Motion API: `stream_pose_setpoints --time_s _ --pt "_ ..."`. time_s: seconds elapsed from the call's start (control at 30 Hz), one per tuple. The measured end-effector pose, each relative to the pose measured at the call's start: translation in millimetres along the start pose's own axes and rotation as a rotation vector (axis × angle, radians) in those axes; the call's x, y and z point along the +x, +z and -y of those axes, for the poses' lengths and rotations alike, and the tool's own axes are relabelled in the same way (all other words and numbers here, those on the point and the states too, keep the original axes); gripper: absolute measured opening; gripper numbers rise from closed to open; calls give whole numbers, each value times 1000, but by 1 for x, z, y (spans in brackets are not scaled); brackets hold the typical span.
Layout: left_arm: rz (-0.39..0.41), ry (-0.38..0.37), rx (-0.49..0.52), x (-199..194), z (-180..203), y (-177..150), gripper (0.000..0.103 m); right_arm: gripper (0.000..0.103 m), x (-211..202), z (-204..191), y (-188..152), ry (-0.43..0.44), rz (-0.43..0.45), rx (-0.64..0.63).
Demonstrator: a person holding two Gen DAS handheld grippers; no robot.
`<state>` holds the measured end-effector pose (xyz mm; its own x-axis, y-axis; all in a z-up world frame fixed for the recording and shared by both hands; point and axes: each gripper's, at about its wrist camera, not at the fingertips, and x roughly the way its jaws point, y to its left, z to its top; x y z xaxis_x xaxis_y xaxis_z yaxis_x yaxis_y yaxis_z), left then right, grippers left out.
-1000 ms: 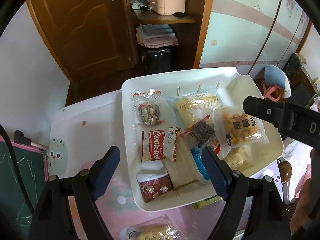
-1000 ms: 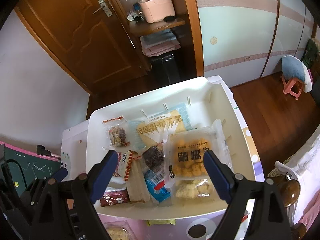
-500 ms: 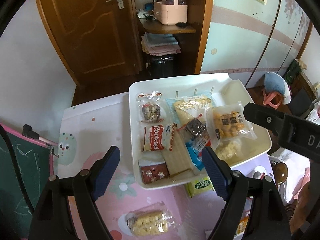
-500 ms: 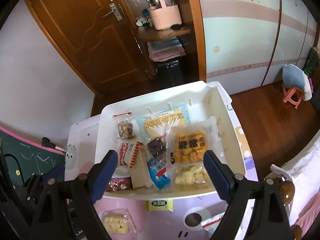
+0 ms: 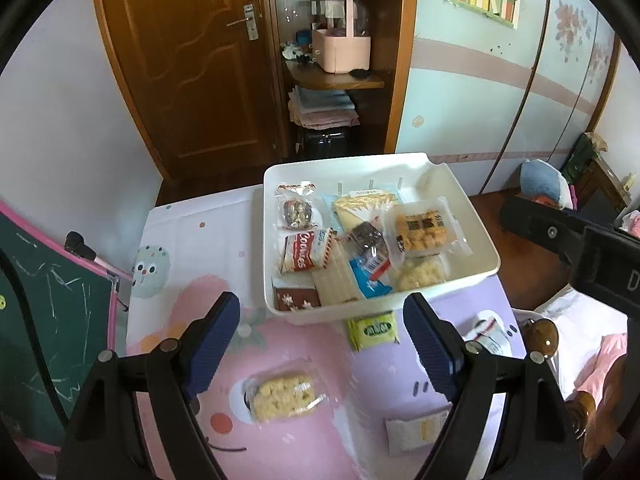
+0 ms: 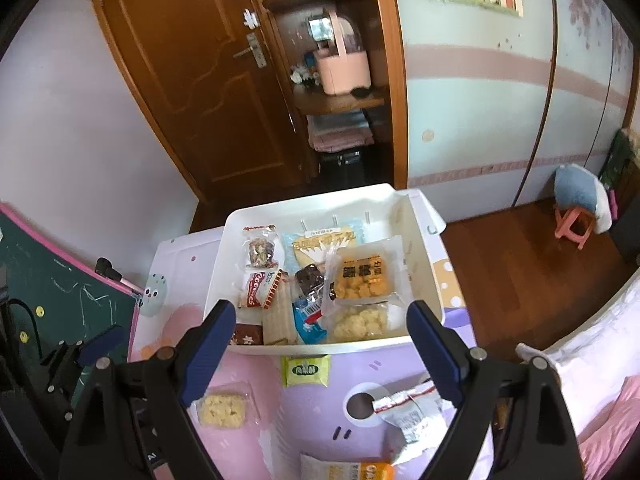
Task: Organize snacks
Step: 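Withdraw both tools from the tray back over the table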
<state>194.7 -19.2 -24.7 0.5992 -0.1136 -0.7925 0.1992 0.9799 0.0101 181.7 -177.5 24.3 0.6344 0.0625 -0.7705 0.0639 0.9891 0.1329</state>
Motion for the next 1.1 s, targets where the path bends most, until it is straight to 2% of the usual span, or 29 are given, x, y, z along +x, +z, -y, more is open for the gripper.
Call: stream_pose_setpoints --time_s 0.2,0.5,0.67,0.8,0.97,1.1 --pt "25 11 0 -26 8 -24 83 88 -28 -2 -22 10 42 -61" --pt "30 19 -1 -41 14 -58 83 88 -36 1 -58 23 -2 -129" --pt "8 29 10 -35 11 -78 83 88 -33 0 -82 11 -10 -201" --pt "-12 45 28 -24 1 -99 83 88 -24 3 -107 58 -51 -263" --pt "-30 18 30 -9 -22 -119 83 88 -10 3 -136 145 -95 -381" --pt "-66 -23 39 7 -44 -133 83 88 6 4 -160 159 -130 -480"
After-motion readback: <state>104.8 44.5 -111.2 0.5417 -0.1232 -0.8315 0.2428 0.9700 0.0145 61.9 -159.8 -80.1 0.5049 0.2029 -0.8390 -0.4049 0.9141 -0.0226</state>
